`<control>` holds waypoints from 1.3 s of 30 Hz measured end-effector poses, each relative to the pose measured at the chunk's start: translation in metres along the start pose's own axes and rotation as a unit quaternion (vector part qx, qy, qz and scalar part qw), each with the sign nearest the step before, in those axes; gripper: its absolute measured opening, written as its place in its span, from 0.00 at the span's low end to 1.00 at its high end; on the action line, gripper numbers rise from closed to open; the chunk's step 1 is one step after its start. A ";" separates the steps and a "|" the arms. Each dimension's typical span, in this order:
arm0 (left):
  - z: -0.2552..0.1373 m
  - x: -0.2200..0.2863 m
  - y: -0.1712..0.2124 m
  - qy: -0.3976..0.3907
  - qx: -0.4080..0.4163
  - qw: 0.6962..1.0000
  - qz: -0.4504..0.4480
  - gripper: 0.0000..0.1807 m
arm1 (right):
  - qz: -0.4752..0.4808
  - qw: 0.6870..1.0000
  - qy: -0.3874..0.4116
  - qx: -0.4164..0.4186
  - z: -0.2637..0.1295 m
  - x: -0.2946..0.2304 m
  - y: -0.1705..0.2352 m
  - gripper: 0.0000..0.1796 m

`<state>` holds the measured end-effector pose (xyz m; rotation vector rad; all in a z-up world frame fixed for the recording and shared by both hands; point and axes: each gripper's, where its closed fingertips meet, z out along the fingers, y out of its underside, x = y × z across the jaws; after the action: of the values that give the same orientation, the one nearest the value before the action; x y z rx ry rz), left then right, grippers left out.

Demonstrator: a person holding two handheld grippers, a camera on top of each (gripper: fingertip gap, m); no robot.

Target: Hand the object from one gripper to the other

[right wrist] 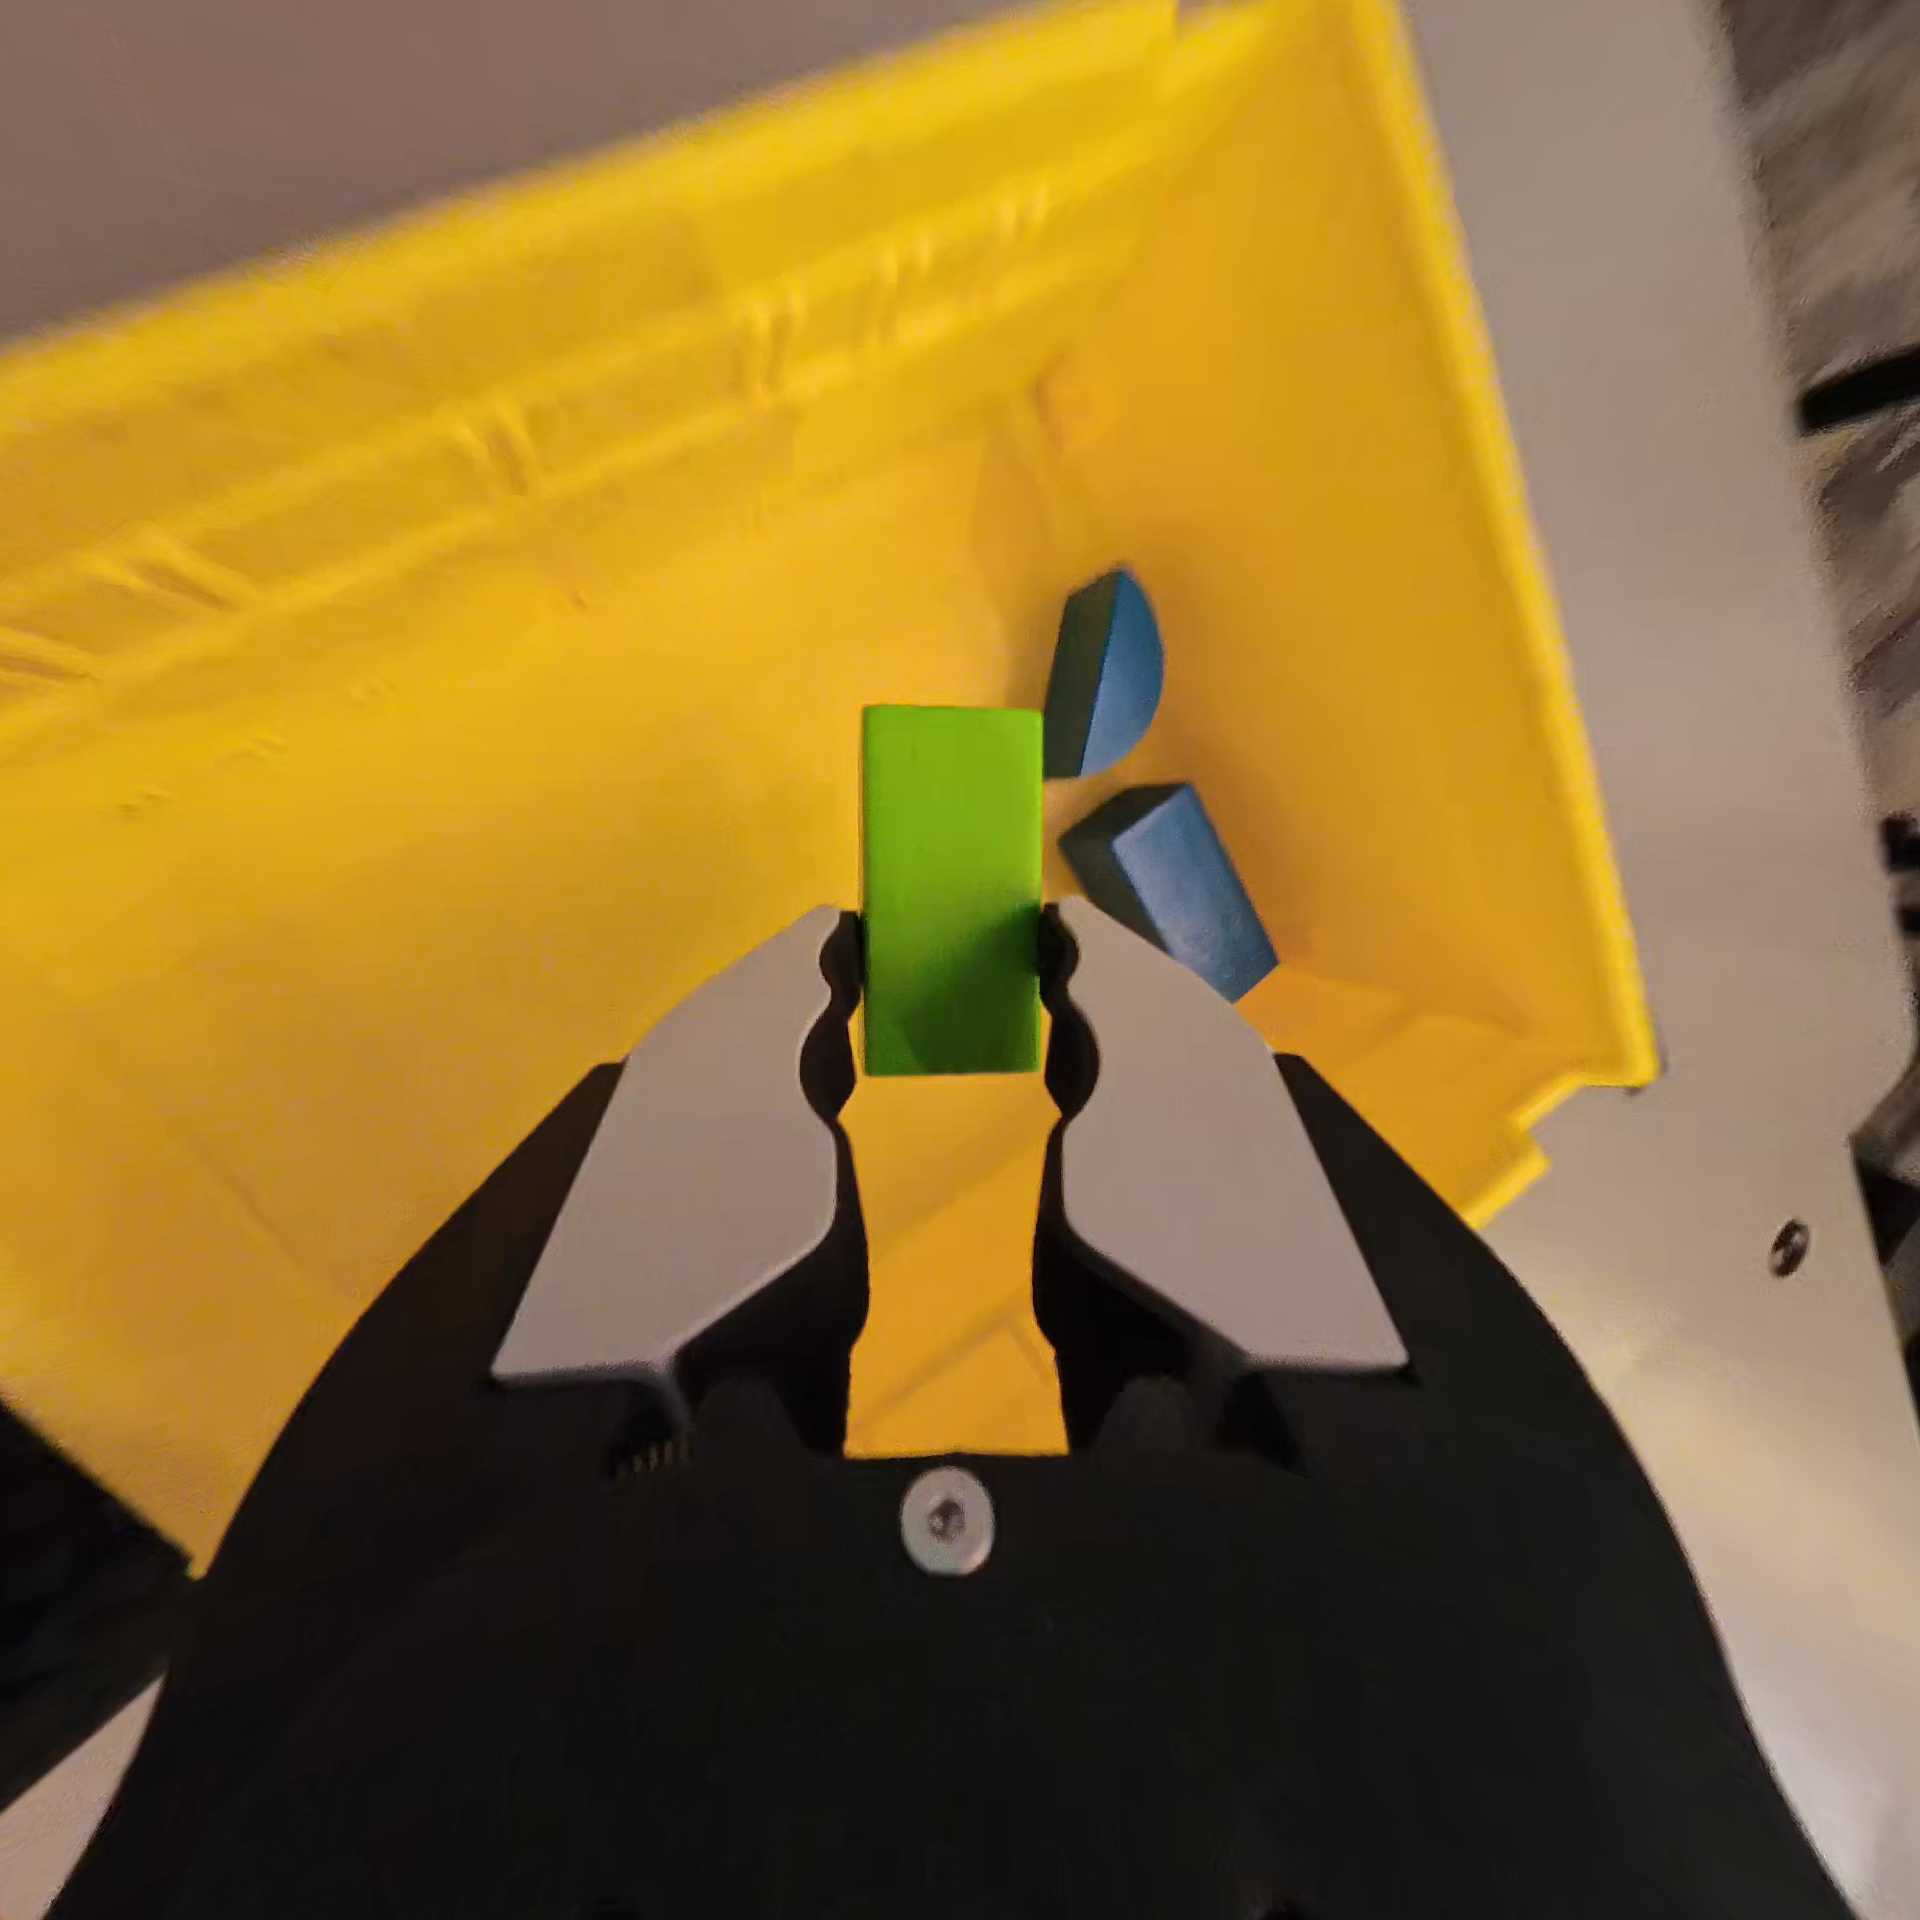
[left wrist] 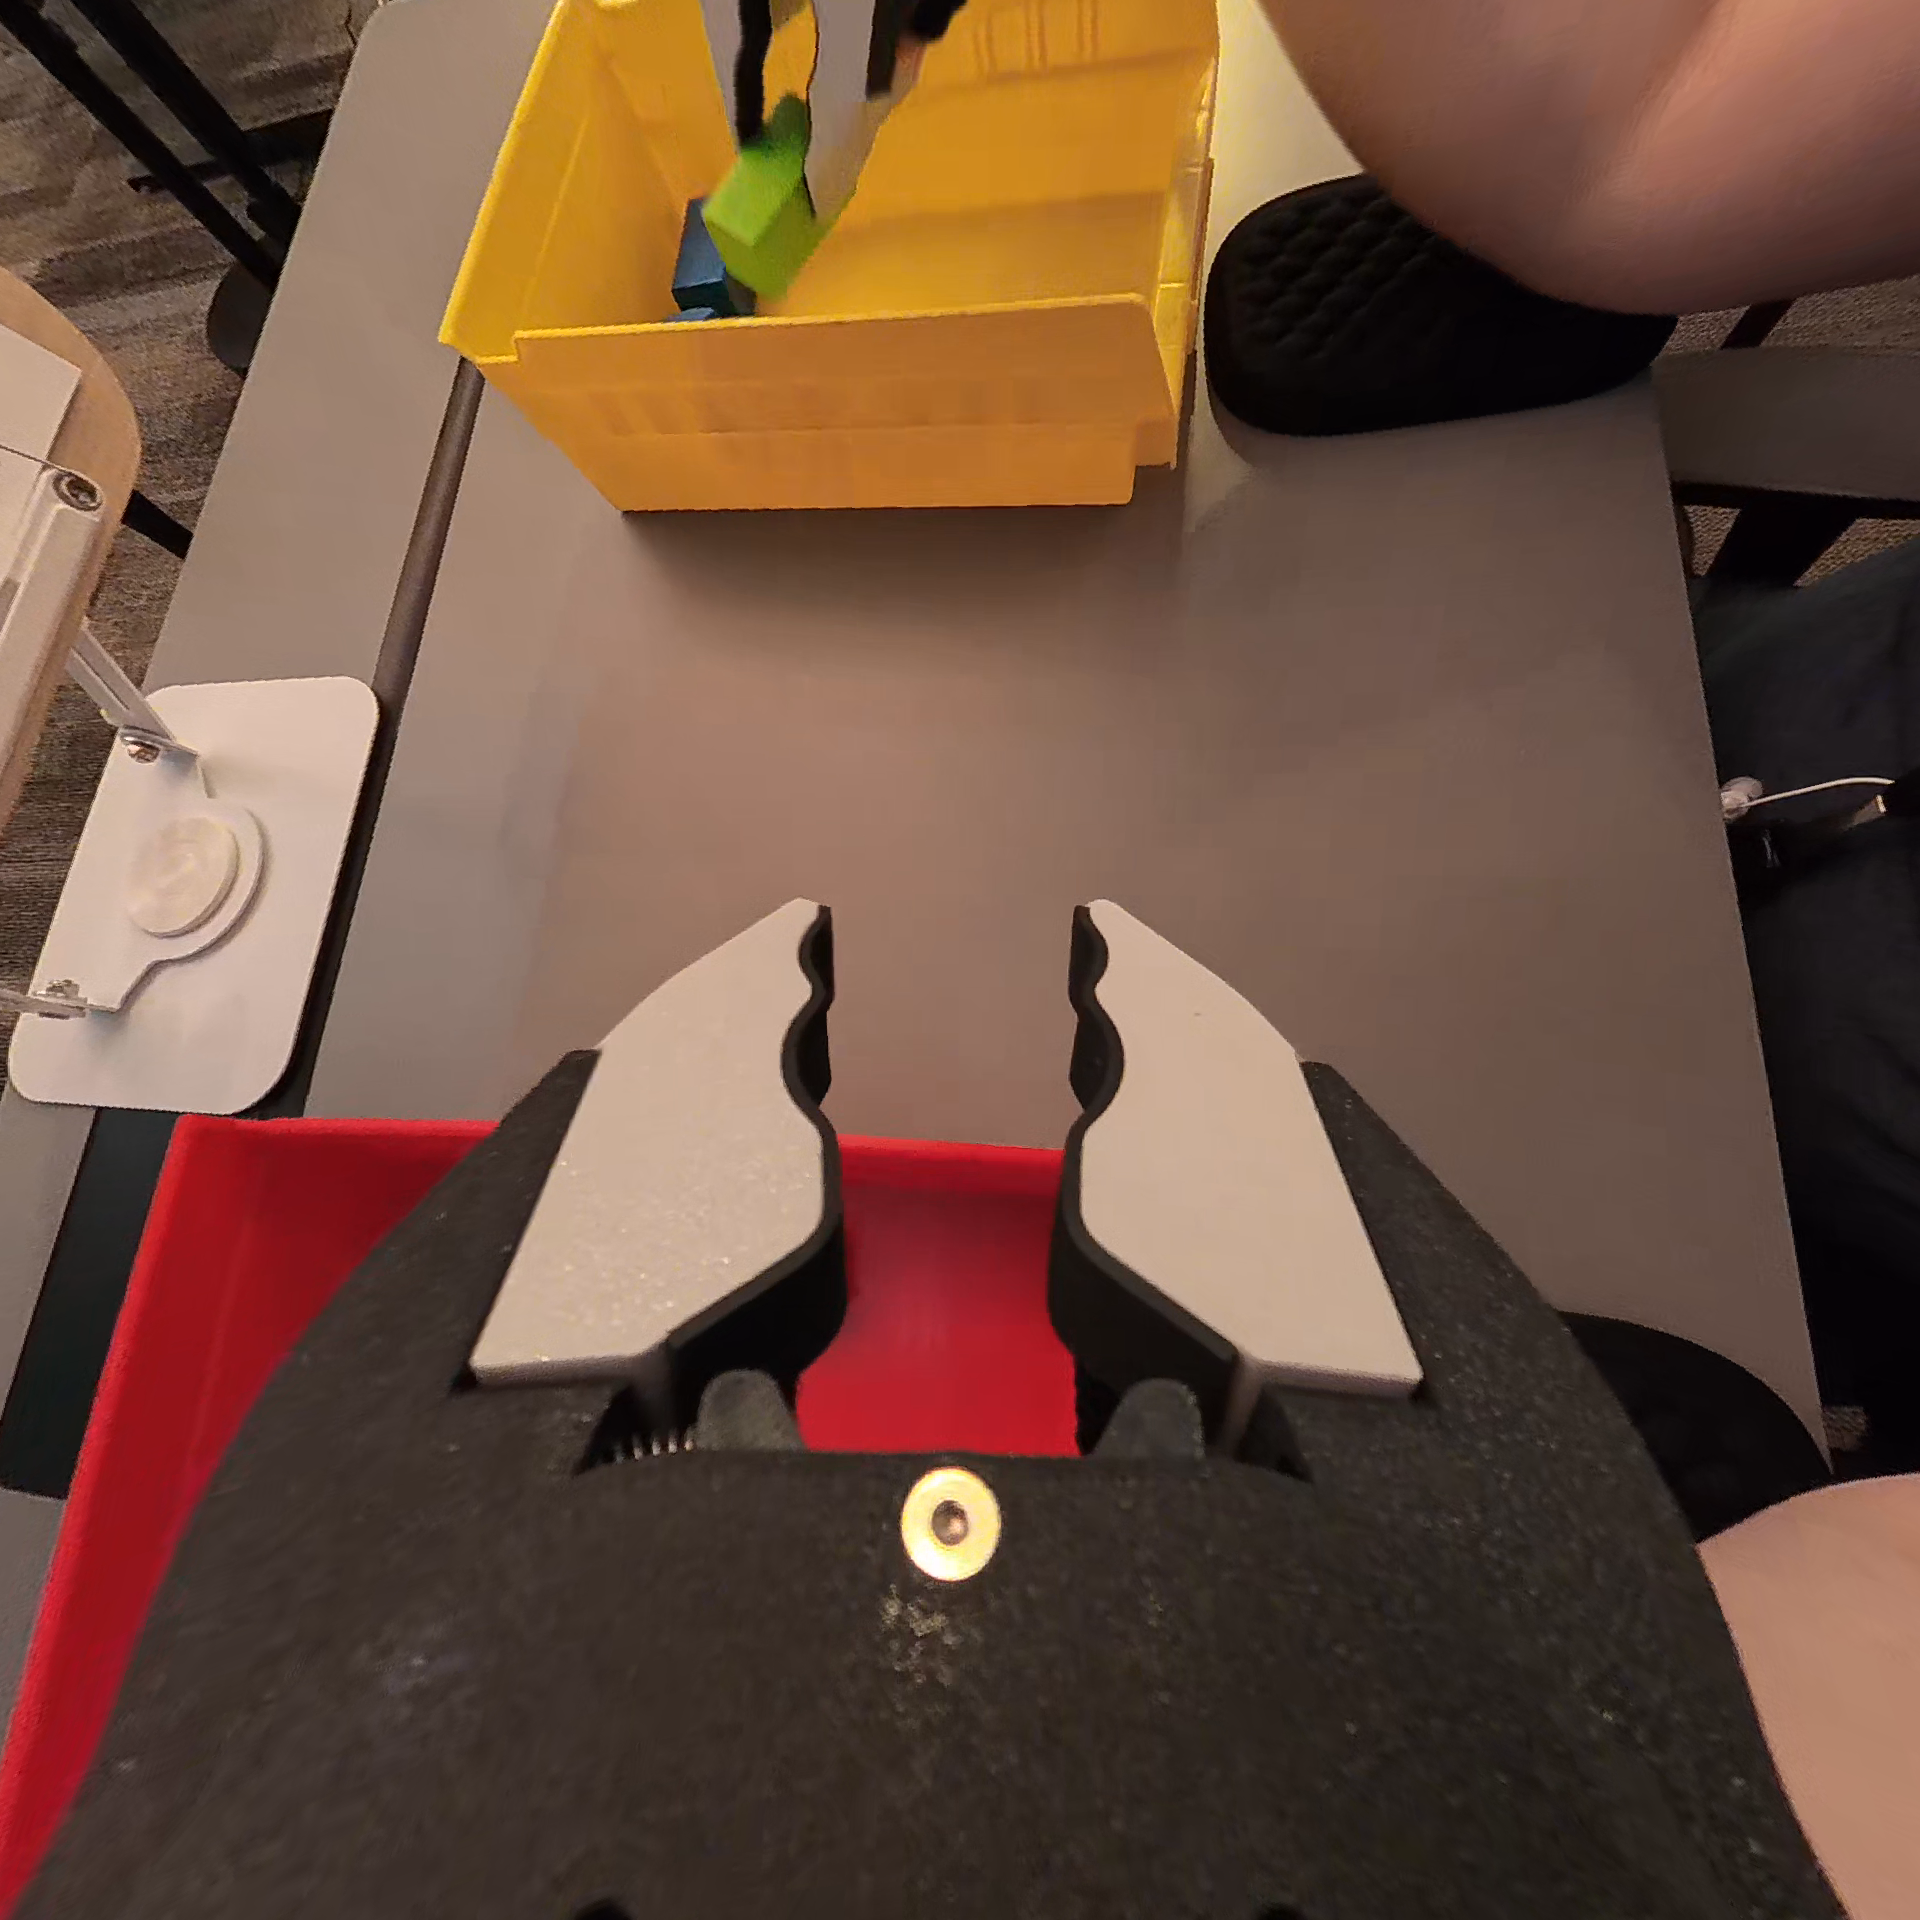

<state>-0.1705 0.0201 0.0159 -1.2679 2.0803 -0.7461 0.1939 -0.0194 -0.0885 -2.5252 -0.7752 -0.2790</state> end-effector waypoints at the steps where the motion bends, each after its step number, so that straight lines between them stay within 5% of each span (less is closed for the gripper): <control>1: 0.001 0.000 0.001 0.001 -0.002 1.000 0.002 0.23 | 0.001 1.000 -0.004 -0.027 0.012 0.000 0.008 0.19; 13: -0.001 0.001 0.003 0.005 -0.002 1.000 0.005 0.21 | -0.017 0.979 0.024 -0.200 0.043 0.011 0.058 0.19; 39: 0.001 0.001 0.016 0.014 -0.025 1.000 -0.008 0.18 | -0.055 0.981 0.071 -0.172 0.045 0.034 0.053 0.19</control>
<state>-0.1796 0.0252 0.0035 -1.3087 2.1255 -0.7265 0.2541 -0.0195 -0.1366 -2.7448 -0.8731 -0.6774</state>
